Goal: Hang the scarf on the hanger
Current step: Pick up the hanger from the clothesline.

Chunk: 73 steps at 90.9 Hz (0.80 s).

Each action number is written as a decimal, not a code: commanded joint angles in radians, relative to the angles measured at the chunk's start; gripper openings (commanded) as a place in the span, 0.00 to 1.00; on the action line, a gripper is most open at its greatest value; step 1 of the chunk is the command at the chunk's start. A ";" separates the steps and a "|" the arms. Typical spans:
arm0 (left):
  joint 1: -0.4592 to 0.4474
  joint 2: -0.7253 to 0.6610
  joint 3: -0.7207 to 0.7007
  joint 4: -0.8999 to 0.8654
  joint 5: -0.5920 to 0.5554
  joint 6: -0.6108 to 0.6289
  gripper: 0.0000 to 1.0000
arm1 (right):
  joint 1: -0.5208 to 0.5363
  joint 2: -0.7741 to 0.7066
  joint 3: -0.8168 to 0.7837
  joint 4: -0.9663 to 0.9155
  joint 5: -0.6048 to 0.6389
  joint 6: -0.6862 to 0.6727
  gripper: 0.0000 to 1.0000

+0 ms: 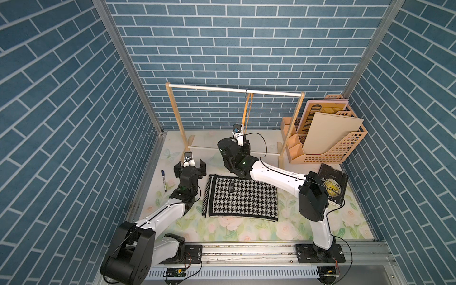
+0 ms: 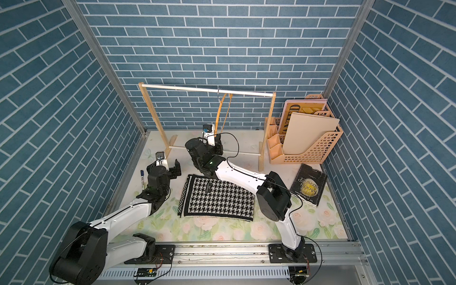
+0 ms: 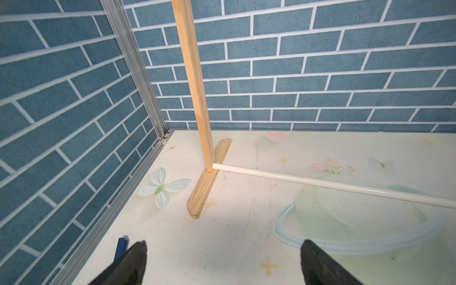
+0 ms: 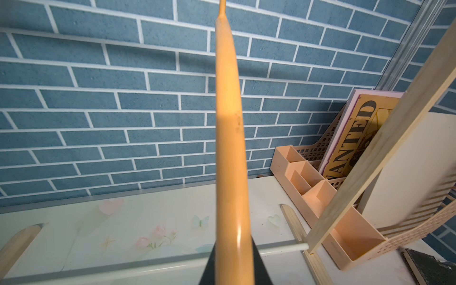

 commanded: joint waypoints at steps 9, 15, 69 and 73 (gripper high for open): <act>-0.004 0.007 -0.002 0.019 -0.001 -0.002 1.00 | -0.007 -0.056 -0.031 0.025 0.031 0.001 0.00; -0.003 0.006 -0.002 0.020 -0.003 -0.002 1.00 | -0.011 -0.065 -0.040 0.028 0.028 0.000 0.00; -0.004 -0.067 -0.052 0.074 -0.054 -0.017 1.00 | -0.002 -0.263 -0.261 0.404 -0.100 -0.362 0.00; -0.004 -0.068 -0.040 0.050 -0.054 -0.025 1.00 | -0.001 -0.277 -0.275 0.408 -0.119 -0.371 0.00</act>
